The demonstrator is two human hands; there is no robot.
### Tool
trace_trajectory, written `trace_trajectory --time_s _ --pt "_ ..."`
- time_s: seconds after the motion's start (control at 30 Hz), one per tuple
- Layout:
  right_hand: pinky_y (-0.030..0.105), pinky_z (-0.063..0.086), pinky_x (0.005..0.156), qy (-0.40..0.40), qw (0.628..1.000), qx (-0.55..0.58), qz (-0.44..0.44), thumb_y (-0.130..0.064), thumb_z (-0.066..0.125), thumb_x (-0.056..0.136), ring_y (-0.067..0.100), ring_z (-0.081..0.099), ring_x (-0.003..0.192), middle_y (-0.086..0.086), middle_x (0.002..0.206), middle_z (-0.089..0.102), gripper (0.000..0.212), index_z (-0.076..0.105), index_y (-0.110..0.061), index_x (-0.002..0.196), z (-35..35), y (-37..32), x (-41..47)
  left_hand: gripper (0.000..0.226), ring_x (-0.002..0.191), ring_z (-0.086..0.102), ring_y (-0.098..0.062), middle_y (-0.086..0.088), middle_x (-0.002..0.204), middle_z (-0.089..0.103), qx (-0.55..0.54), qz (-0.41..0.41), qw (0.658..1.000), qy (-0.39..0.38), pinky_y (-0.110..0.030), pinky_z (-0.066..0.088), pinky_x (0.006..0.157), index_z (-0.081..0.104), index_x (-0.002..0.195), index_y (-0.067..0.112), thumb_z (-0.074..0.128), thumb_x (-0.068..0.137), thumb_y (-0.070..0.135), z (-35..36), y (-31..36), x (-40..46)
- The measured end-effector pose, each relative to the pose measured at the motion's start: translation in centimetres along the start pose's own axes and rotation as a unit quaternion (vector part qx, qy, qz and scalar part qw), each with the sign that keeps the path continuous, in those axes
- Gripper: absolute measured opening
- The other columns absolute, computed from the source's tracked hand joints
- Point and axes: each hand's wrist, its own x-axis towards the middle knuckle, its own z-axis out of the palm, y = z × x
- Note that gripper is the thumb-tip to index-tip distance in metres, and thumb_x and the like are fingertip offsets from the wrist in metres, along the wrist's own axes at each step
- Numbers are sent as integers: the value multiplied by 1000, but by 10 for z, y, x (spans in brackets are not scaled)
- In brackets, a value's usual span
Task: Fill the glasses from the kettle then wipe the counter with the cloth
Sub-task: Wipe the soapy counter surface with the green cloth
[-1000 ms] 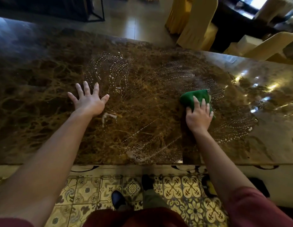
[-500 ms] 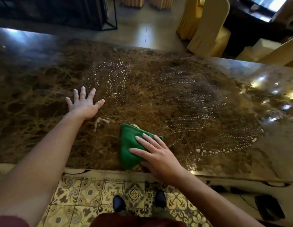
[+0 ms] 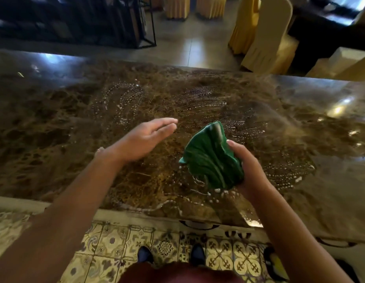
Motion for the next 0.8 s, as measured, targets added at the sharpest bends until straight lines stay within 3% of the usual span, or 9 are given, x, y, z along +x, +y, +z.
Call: trace_trajectory --time_s 0.07,0.13,0.2,0.3,0.43,0.53,0.63,0.7,0.8 --pt "39 64 75 -29 996 74 30 -46 52 94 31 76 90 17 104 76 48 79 -8 105 -4 -7 -7 65 126 53 11 9 145 57 -51 25 998 -33 -10 43 102 54 146 19 44 95 58 23 26 3" --pt "37 64 74 -55 990 115 51 -52 44 90 30 78 89 18 104 78 59 84 -11 98 -10 -8 -13 61 116 68 -9 -2 128 71 -125 1 990 -64 -23 54 93 62 134 12 52 93 56 41 40 7" --pt "40 63 81 -83 987 124 53 -57 39 91 32 76 98 21 114 76 66 82 -8 108 -16 -7 -18 48 98 74 -19 -6 105 76 -180 -25 980 -80 -30 59 80 67 118 8 62 92 47 54 51 7" --pt "42 58 94 -131 980 140 57 -60 37 96 34 71 114 21 129 71 71 74 -8 126 -28 -1 -23 30 76 71 -14 -2 83 73 -171 -9 984 -42 -26 58 64 66 101 8 65 91 36 67 63 6" --pt "54 49 109 -214 977 21 11 -40 57 96 39 60 129 21 142 61 57 58 -8 143 -45 2 -29 25 68 71 -12 0 78 72 -147 15 989 6 -23 56 57 63 98 7 64 93 32 77 79 1" --pt "59 53 103 -171 975 -134 -53 -26 73 91 37 66 122 17 132 68 52 58 -12 138 -54 1 -30 18 70 72 -12 -1 82 73 -102 40 993 38 -22 56 59 65 103 11 62 98 29 84 86 1" --pt "42 62 75 -67 963 -217 -147 -31 63 101 21 74 90 4 99 76 17 72 -19 109 -59 -8 -31 15 75 76 -20 -9 88 76 -119 33 991 49 -29 59 63 67 104 17 61 100 30 91 91 2" --pt "33 46 55 11 954 -222 -199 -40 55 104 16 60 63 1 70 65 41 71 -11 80 -65 -17 -31 19 77 77 -25 -13 89 77 -147 19 987 54 -34 61 64 67 106 14 61 99 31 97 96 3" --pt "38 46 56 65 959 -185 -205 -54 54 100 25 58 60 23 66 64 64 69 2 74 -73 -32 -33 28 80 77 -26 -14 91 78 -213 -6 976 45 -34 63 65 66 108 9 65 92 32 112 104 4"
